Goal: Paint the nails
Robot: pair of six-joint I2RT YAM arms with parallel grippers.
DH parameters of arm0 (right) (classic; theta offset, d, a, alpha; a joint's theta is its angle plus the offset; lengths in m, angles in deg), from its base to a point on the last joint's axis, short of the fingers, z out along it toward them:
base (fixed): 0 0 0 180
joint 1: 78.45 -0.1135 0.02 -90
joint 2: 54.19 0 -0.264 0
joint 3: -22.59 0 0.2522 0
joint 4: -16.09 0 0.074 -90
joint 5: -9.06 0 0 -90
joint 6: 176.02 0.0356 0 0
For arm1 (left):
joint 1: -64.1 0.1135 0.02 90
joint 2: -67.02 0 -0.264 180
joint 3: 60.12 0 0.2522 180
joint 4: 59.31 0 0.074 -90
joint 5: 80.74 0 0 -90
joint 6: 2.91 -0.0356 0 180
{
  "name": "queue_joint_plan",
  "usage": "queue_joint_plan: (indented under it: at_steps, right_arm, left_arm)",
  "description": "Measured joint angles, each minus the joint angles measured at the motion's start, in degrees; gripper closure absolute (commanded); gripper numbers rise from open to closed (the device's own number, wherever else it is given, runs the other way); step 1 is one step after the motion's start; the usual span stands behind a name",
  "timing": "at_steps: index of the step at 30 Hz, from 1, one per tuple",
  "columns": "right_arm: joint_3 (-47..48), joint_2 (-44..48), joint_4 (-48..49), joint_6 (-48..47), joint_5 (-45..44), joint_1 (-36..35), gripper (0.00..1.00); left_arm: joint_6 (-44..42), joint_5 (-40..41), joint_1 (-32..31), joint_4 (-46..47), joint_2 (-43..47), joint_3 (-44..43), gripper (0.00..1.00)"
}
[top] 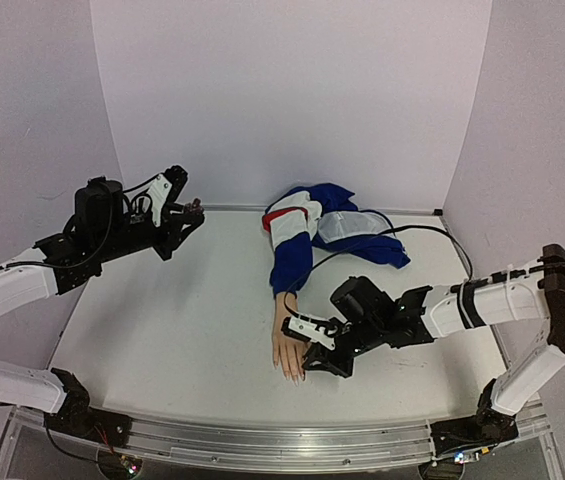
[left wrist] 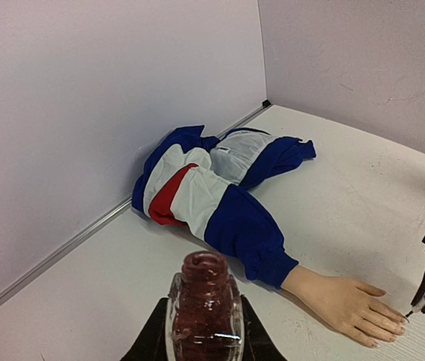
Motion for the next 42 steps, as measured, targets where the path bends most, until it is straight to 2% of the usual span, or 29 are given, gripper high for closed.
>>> queue_joint_plan:
  at_steps: [42]
  right_arm:
    - [0.9,-2.4,0.3,-0.2,-1.6,-0.5,1.0]
  left_arm:
    - [0.0,0.0,0.0,0.0,-0.1,0.0,1.0]
